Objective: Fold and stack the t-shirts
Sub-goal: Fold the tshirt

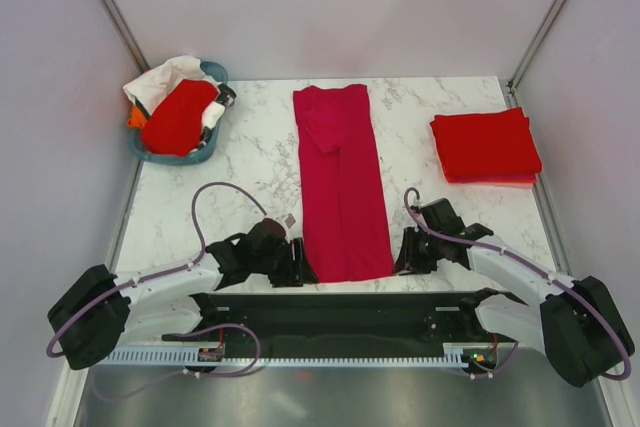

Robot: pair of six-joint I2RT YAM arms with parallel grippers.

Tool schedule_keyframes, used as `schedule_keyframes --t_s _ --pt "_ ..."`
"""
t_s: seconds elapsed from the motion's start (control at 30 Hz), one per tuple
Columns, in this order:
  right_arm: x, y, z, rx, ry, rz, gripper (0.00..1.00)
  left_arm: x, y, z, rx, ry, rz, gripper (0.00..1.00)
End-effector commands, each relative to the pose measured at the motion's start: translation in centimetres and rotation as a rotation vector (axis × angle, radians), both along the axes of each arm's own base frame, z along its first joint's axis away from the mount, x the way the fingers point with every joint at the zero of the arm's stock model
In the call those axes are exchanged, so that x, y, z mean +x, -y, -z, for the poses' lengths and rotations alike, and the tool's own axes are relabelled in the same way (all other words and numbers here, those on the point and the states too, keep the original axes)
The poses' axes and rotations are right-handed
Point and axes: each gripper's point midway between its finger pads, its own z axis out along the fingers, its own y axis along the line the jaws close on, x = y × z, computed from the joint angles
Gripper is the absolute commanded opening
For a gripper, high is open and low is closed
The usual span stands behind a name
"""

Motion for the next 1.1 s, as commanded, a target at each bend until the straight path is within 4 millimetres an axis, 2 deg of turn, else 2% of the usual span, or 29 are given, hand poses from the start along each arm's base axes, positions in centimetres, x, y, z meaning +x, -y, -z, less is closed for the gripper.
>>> schedule_keyframes --t_s 0.0,0.2,0.37,0.43,0.47,0.57,0.73,0.9,1.0,1.03,1.07 --pt "0.1 -0.4 -0.3 0.021 0.018 -0.005 0.31 0.6 0.3 -0.1 -0.011 0.018 -0.037 0.58" --pt "0.3 -1.0 -0.1 0.045 0.012 -0.015 0.33 0.7 0.2 0.3 0.007 0.013 -0.044 0.56" --pt "0.3 -1.2 -0.1 0.047 0.011 -0.027 0.3 0.9 -0.1 0.9 0.028 0.009 -0.056 0.55" --pt "0.4 -1.3 -0.1 0.051 0.017 -0.034 0.24 0.8 -0.1 1.1 0.033 0.007 -0.057 0.55" --pt "0.4 -1.4 -0.2 0.052 0.021 -0.038 0.18 1.1 0.0 1.1 0.03 0.016 -0.065 0.55" --pt "0.2 -1.5 -0.2 0.058 0.019 -0.052 0.11 1.5 0.2 1.1 0.022 0.031 -0.076 0.5" --pt "0.0 -1.5 -0.1 0.062 0.02 -0.054 0.06 1.9 0.3 1.2 0.02 0.037 -0.089 0.43" --pt "-0.1 -1.8 -0.4 0.079 0.024 -0.062 0.01 2.3 0.9 1.3 0.014 0.036 -0.091 0.42" --pt "-0.3 -1.9 -0.5 0.087 0.023 -0.065 0.0 2.3 0.8 1.5 0.021 0.033 -0.091 0.29" --pt "-0.3 -1.9 -0.6 0.093 0.022 -0.061 0.0 2.2 0.7 1.5 0.02 0.033 -0.09 0.18" --pt "-0.4 -2.0 -0.7 0.096 0.024 -0.062 0.0 2.1 0.7 1.5 0.018 0.033 -0.091 0.12"
